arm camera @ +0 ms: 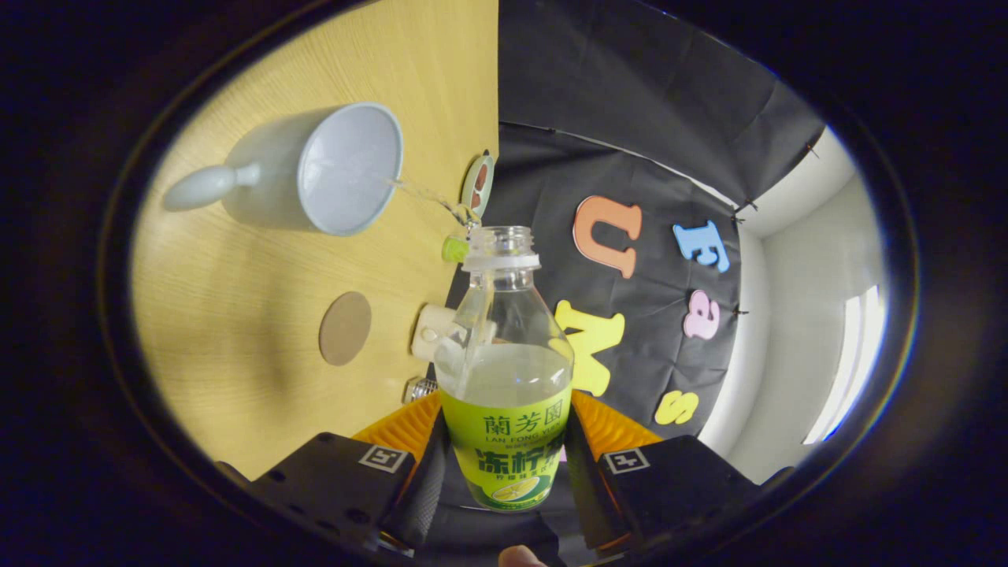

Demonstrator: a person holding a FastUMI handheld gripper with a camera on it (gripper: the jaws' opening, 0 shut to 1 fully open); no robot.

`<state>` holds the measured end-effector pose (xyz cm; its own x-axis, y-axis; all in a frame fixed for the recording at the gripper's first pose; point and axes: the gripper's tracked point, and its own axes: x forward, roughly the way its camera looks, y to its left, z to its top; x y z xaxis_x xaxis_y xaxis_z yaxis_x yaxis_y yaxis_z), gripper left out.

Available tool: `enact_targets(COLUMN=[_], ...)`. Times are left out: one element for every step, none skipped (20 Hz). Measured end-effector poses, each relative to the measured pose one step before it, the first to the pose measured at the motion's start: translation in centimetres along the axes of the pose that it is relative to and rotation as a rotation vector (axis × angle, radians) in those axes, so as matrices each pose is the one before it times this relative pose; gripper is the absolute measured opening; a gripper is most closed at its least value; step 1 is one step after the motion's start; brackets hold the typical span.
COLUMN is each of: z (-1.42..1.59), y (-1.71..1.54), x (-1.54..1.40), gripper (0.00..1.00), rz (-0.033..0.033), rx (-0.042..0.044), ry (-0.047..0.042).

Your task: Take the bottle from table, then pour the juice into the cup, finally place the bottle on the coaster

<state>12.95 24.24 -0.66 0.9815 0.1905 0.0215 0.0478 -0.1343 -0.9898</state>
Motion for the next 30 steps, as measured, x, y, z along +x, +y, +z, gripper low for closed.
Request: enact_targets(z=[0.004, -0.006, 0.022, 0.038, 0.079, -0.049, 0.102, 0.026, -0.045, 0.039, 0.011, -0.094, -0.060, -0.017, -0.009, 0.018, 0.124, 0.077, 0.040, -0.042, -0.049, 0.084, 0.090, 0.103, 0.043, 0.176, 0.047, 0.096, -0.016, 0.102], y=[0.005, 0.004, -0.064, -0.244, 0.015, -0.010, -0.150, 0.111, -0.102, -0.182, -0.198, -0.055, -0.157, 0.084, 0.034, 0.023, -0.029, -0.155, -0.077, 0.072, -0.153, -0.054, -0.112, -0.025, -0.025, -0.049, -0.098, -0.140, 0.039, -0.075], x=[-0.121, -0.054, -0.001, 0.313, 0.581, 0.141, 0.255, -0.060, -0.118, -0.149, 0.166, 0.036, 0.258, -0.175, -0.056, 0.030, 0.131, 0.087, 0.017, 0.061, 0.048, -0.043, -0.059, -0.015, -0.059, -0.005, -0.048, -0.017, -0.060, -0.017], gripper=[0.76, 0.76, 0.76, 0.76, 0.76, 0.76, 0.76, 0.76, 0.76, 0.76, 0.76, 0.76, 0.76, 0.76, 0.76, 0.76, 0.76, 0.76, 0.76, 0.76, 0.76, 0.76, 0.76, 0.76, 0.76, 0.75, 0.76, 0.76, 0.76, 0.76], rz=[-0.00067, 0.00141, 0.00058, -0.00193, -0.00091, -0.00020, -0.00241, -0.00100, 0.00033, -0.00103, -0.00037, -0.00226, -0.00450, -0.00311, -0.00122, -0.00135, -0.00073, -0.00241, -0.00003, 0.00075, -0.00095, -0.00372, -0.00286, -0.00081, -0.00060, -0.00364, -0.00326, -0.00225, -0.00069, -0.00351], rx=[-0.00426, -0.00229, -0.00422, -0.00406, -0.00089, -0.00176, -0.00344, -0.00523, -0.00431, -0.00402, -0.00309, -0.00304, -0.00536, -0.00629, -0.00648, -0.00578, -0.01008, -0.00765, -0.00573, -0.00716, -0.00598, -0.00712, -0.00466, -0.00727, -0.00820, -0.01040, -0.00763, -0.00352, -0.00291, -0.00484], ry=[-0.00052, -0.00260, -0.00120, -0.00057, 0.00128, 0.00077, -0.00158, 0.00244, 0.00334, 0.00042, 0.00173, -0.00011, 0.00105, 0.00137, 0.00075, -0.00097, 0.00048, -0.00110, -0.00122, 0.00110, 0.00042, -0.00064, -0.00124, -0.00161, -0.00157, -0.00406, -0.00079, -0.00249, -0.00207, 0.00027])
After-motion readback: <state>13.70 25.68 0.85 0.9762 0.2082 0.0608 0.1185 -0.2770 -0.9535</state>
